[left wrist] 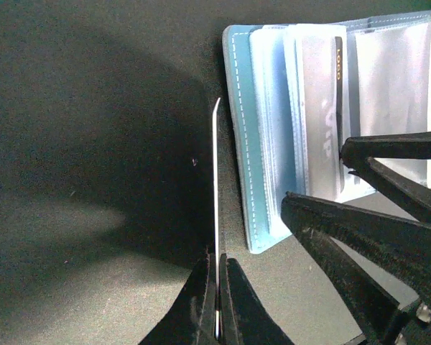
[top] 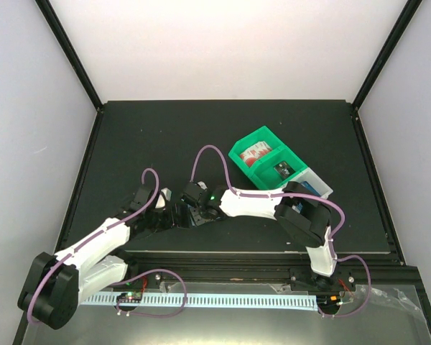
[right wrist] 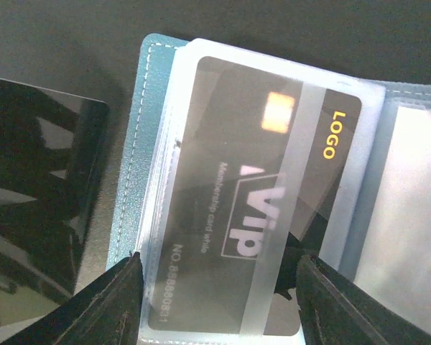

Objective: Put the credit cards into the card holder
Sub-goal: Turn over the card slot in the card holder.

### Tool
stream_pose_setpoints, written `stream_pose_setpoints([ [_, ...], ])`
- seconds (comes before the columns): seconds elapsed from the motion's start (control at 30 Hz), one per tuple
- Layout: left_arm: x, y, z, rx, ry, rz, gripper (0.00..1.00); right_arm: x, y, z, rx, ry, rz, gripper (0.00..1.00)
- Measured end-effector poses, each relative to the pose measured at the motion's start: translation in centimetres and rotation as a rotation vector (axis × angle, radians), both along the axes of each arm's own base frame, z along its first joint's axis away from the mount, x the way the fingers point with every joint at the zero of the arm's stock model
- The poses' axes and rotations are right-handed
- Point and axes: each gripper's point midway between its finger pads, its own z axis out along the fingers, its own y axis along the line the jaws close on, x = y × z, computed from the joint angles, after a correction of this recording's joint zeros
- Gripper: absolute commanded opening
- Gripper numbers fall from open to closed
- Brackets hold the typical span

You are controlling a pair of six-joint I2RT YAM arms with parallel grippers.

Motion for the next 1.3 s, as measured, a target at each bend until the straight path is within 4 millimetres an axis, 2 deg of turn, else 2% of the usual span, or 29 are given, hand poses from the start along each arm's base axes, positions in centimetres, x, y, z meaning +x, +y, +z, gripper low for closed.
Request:
stream_pose_setpoints([
  [0.27, 0.0, 0.1, 0.0, 0.005, -0.001, 0.004, 0.02, 0.6, -1.2, 0.4, -0.035, -0.039, -0.049, 0.62],
  [0.47, 0.1, 0.1, 0.0, 0.006, -0.001, 0.004, 0.02, 1.1, -2.0, 1.7, -0.039, -0.077, -0.078, 0.62],
  [0.63, 0.1, 0.1, 0.0, 0.006, -0.001, 0.004, 0.02, 1.5, -2.5, 2.3, -0.053, -0.109, -0.097, 0.57],
  [0.83, 0.1, 0.1, 0.0, 0.006, -0.002, 0.004, 0.02, 2.1, -4.3, 2.3, -0.129, -0.152, -0.128, 0.5],
  [1.3, 0.1, 0.1, 0.0, 0.006, -0.002, 0.004, 0.02, 4.2, -7.4, 3.7, -0.269, -0.281, -0.19, 0.47],
])
